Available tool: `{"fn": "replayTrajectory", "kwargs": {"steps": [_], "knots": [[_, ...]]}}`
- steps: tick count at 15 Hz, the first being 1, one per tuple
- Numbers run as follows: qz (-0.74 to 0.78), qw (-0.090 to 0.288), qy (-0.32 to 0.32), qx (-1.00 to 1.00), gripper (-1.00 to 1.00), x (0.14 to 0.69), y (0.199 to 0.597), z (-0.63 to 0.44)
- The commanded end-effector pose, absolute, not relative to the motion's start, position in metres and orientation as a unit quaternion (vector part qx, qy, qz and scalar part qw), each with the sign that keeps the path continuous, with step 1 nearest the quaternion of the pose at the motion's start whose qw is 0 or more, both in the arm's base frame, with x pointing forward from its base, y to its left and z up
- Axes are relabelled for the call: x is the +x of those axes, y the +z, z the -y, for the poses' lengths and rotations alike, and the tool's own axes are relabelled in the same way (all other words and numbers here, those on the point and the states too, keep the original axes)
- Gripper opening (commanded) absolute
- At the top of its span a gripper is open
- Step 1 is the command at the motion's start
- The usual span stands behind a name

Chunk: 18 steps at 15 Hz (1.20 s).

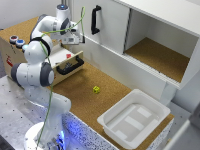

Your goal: Lift the pink block

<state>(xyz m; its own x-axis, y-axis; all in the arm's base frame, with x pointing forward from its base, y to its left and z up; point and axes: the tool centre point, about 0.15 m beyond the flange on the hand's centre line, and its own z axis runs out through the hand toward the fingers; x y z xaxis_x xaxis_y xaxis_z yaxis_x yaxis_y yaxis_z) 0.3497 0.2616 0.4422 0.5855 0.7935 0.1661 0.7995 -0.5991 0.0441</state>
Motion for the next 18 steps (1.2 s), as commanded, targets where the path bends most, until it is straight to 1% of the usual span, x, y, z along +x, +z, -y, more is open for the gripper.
{"fn": "replayTrajectory", "kwargs": {"steps": [1, 5, 7, 10, 16, 18], "knots": [[0.483, 0.024, -0.029, -0.875, 1.0, 0.373, 0.393, -0.287], [0.464, 0.03, -0.035, -0.885, 1.0, 0.393, 0.357, -0.287], [0.455, 0.024, -0.038, -0.889, 1.0, 0.401, 0.34, -0.283], [0.459, 0.016, -0.024, -0.888, 1.0, 0.407, 0.32, -0.274], [0.453, 0.016, -0.01, -0.891, 1.0, 0.414, 0.301, -0.273], [0.443, 0.013, -0.017, -0.896, 1.0, 0.419, 0.3, -0.274]]}}
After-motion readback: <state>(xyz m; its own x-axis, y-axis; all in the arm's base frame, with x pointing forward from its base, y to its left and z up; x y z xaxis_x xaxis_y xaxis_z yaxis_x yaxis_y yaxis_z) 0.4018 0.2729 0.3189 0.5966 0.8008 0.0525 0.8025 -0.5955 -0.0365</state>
